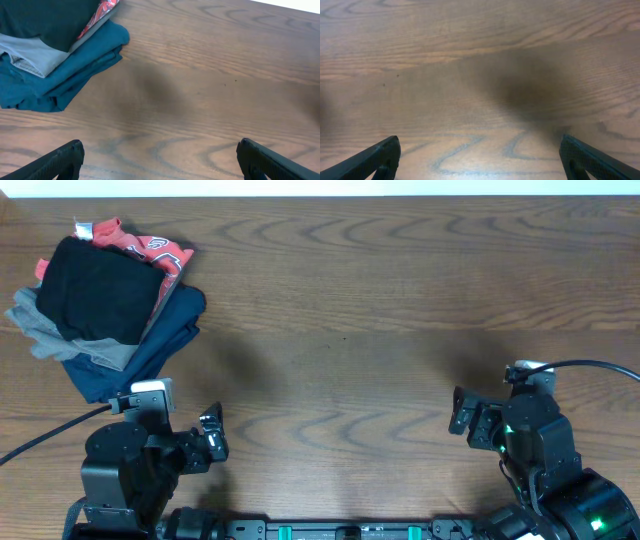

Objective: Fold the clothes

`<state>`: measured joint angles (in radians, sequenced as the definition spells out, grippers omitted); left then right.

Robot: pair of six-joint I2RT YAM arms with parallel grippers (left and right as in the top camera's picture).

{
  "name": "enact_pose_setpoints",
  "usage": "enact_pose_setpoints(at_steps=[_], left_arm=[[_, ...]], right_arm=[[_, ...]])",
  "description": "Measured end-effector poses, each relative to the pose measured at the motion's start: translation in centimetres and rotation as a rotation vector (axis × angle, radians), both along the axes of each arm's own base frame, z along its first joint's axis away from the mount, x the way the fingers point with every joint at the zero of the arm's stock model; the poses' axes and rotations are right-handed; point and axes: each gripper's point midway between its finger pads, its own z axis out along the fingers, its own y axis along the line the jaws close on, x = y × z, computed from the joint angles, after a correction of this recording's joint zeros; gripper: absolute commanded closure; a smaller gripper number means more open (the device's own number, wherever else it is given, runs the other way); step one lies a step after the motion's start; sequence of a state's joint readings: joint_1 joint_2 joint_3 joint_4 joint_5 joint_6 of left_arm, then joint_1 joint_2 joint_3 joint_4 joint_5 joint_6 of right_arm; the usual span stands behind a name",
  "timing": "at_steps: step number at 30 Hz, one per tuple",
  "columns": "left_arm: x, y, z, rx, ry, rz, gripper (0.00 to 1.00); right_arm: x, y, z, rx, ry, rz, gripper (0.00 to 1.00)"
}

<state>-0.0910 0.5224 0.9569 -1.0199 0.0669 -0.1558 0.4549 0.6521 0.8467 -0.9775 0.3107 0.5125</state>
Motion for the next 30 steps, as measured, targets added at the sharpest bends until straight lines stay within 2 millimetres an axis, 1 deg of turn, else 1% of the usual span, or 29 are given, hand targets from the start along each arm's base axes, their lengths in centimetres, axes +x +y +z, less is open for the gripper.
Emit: enact_pose_setpoints(at_steps=[15, 18, 21, 23, 25, 29, 30], left_arm=[[0.0, 0.0, 0.0, 0.000, 0.000, 0.000, 0.02], [0.0, 0.0, 0.0, 0.000, 0.000, 0.000, 0.02], [0.0, 0.0, 0.0, 0.000, 0.000, 0.000, 0.02], [0.0, 0.0, 0.0, 0.000, 0.000, 0.000, 0.02], [0.0, 0.0, 0.0, 0.000, 0.000, 0.000, 0.02], [0.0, 0.0, 0.0, 0.000, 0.000, 0.000, 0.02], [0.0, 0.0, 0.0, 0.000, 0.000, 0.000, 0.02]], right_arm=[[-0.1, -0.1, -0.1, -0.003, 0.004, -0.002, 0.01], [0.1, -0.5, 0.1, -0.011, -0.006, -0.016, 0.01], [1.1, -1.3, 0.9, -0.023, -0.068, -0.036, 0.01], [2.2, -1.6, 1.8, -0.036, -0.147, -0.020, 0.01], [2.8, -1.9, 2.1, -0.051, -0.204, 0.001, 0.01], [4.1, -1.6, 2.2, -0.071, -0.357, 0.072, 0.01], [4.3, -1.5, 1.8, -0.075, -0.401, 0.092, 0.01]])
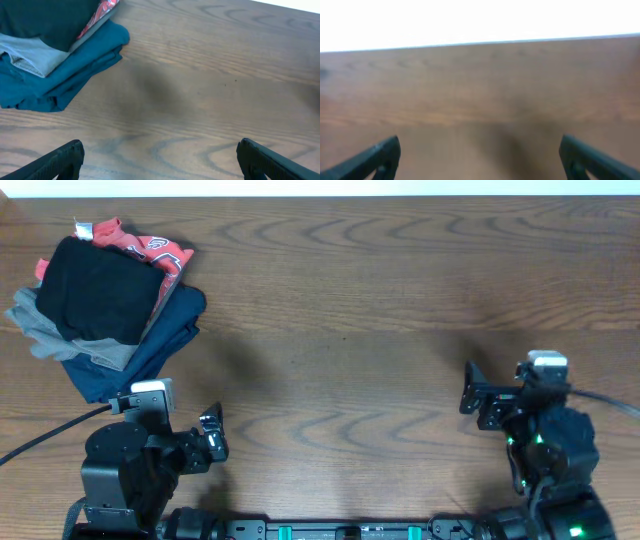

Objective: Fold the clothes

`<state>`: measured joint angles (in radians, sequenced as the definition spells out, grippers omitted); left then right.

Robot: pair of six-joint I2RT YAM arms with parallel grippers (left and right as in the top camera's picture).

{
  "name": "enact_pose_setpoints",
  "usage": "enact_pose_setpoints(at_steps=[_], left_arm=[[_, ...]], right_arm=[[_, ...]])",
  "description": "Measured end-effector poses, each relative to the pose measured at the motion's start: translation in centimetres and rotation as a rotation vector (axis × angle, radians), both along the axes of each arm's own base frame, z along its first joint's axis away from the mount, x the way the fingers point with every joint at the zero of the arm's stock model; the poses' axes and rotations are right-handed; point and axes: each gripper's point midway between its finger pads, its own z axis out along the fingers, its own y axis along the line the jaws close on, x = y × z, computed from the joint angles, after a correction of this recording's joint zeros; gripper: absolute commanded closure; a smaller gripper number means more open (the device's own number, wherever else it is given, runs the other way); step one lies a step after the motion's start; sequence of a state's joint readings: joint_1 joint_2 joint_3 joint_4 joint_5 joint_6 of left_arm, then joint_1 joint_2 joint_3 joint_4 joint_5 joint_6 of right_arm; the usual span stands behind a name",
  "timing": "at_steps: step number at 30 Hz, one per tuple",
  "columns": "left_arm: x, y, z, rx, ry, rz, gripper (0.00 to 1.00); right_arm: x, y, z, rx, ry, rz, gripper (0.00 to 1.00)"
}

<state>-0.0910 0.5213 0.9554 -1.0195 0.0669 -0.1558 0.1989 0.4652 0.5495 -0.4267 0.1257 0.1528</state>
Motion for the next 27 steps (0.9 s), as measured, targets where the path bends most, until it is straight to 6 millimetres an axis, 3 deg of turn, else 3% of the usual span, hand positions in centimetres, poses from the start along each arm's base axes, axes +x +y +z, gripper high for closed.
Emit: enact_pose_setpoints(at_steps=[8, 13, 21, 25, 27], left_arm=[[0.0, 0.0, 0.0, 0.000, -0.001, 0.000, 0.02], [0.0, 0.0, 0.0, 0.000, 0.000, 0.000, 0.02], [0.0, 0.0, 0.0, 0.000, 0.000, 0.000, 0.02], [0.0, 0.0, 0.0, 0.000, -0.001, 0.000, 0.02], [0.0, 0.0, 0.0, 0.000, 0.001, 0.000, 0.02]], right_arm=[[0.0, 1.2, -2.8, 0.010, -0.262, 0.082, 0.01], [-0.4, 1.2, -3.2, 0.026, -0.392, 0.088, 0.01], [-0.9, 1.0, -3.7, -0.065, -0.422, 0.095, 0.01], [-0.9, 0.8, -6.8, -0.125, -0.300, 0.103, 0.01], [-0.9, 0.7, -7.3, -0.140, -0.279, 0.102, 0.01]])
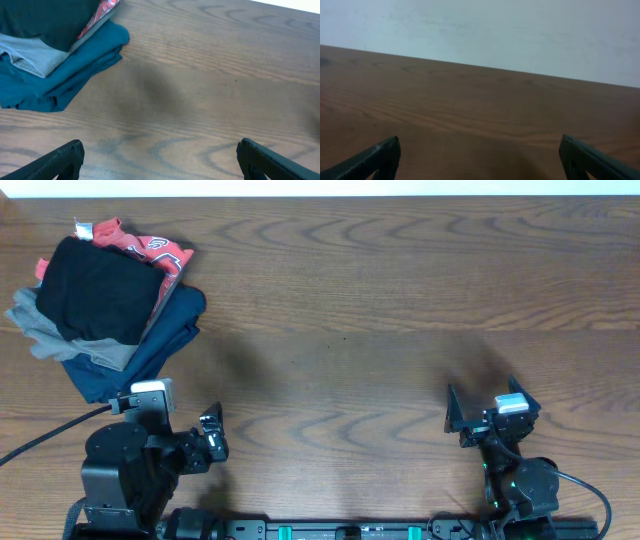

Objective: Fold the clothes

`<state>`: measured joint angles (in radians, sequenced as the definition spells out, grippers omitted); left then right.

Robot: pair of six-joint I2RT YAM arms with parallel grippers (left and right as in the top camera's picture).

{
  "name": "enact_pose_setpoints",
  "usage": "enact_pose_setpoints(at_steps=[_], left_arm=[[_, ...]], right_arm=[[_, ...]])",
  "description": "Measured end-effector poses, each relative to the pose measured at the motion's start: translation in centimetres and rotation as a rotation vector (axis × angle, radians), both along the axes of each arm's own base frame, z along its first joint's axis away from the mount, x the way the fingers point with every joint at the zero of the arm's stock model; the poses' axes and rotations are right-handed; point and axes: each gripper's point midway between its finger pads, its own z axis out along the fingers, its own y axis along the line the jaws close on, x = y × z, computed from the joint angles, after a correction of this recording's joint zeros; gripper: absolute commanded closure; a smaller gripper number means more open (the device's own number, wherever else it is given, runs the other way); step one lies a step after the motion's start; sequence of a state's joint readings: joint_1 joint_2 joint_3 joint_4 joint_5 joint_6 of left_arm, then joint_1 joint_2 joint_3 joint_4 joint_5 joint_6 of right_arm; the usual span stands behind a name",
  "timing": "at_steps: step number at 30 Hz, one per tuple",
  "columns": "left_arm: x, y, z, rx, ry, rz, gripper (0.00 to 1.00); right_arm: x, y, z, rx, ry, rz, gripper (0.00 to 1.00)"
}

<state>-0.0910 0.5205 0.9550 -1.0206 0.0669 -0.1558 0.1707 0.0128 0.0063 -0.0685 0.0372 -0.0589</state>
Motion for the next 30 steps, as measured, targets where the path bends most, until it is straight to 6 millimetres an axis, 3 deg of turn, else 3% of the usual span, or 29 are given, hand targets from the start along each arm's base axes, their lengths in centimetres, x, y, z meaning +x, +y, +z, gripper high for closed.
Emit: enact_pose_setpoints(at_steps=[30], left_arm=[[0.02, 0.00, 0.03, 0.000, -0.002, 0.000, 0.02]], right_arm=[[0.04, -0.32, 0.01, -0.018, -0.003, -0.009, 0.01]])
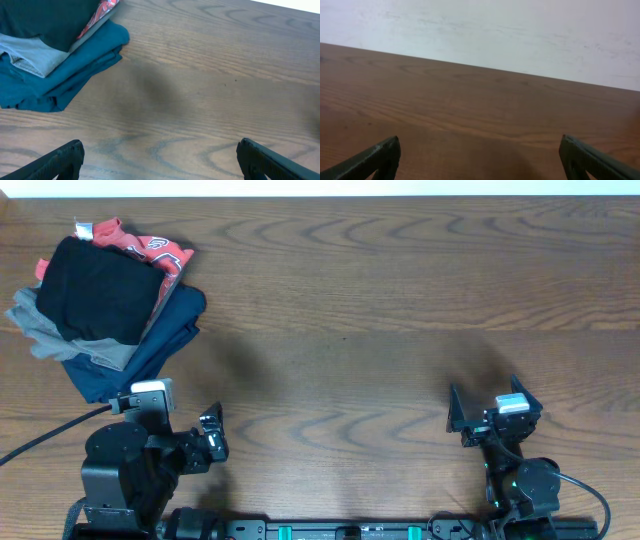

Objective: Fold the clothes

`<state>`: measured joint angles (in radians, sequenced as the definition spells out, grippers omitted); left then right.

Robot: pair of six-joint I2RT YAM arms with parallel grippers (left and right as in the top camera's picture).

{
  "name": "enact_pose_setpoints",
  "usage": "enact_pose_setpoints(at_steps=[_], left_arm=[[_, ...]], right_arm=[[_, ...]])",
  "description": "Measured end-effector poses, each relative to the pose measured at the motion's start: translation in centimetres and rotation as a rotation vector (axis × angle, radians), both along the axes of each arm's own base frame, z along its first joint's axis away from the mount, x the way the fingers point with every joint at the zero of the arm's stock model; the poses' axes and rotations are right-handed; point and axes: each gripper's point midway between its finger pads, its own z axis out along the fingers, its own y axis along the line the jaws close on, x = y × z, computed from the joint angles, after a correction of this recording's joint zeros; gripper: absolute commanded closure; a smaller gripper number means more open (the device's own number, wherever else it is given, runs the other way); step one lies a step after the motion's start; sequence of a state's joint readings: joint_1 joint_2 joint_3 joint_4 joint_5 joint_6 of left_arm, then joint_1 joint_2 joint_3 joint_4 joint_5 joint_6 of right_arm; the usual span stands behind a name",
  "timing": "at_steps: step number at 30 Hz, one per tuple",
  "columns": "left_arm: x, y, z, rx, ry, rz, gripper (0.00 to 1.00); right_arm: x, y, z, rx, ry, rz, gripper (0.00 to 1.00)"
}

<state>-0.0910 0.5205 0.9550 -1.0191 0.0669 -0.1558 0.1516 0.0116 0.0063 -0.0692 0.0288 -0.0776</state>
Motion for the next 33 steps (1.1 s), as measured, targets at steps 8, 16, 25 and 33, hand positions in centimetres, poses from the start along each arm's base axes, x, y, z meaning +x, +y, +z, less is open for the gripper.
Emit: enact_pose_setpoints(at_steps=[8, 16, 25, 33], left_arm=[[0.00, 0.00, 0.00, 0.000, 0.000, 0.000, 0.02], [0.00, 0.00, 0.00, 0.000, 0.000, 0.000, 0.02], [0.00, 0.00, 0.00, 0.000, 0.000, 0.000, 0.02], [-0.60, 0.06, -0.39, 0.002, 0.018, 0.000, 0.02]], right_arm=[[0.00, 0.00, 0.00, 0.000, 0.000, 0.000, 0.01], [0.00, 0.00, -0.01, 0.000, 0.000, 0.000, 0.01], [0.00, 0.00, 0.00, 0.000, 0.000, 0.000, 0.01], [0.00, 0.00, 0.00, 0.000, 0.000, 0.000, 0.01]])
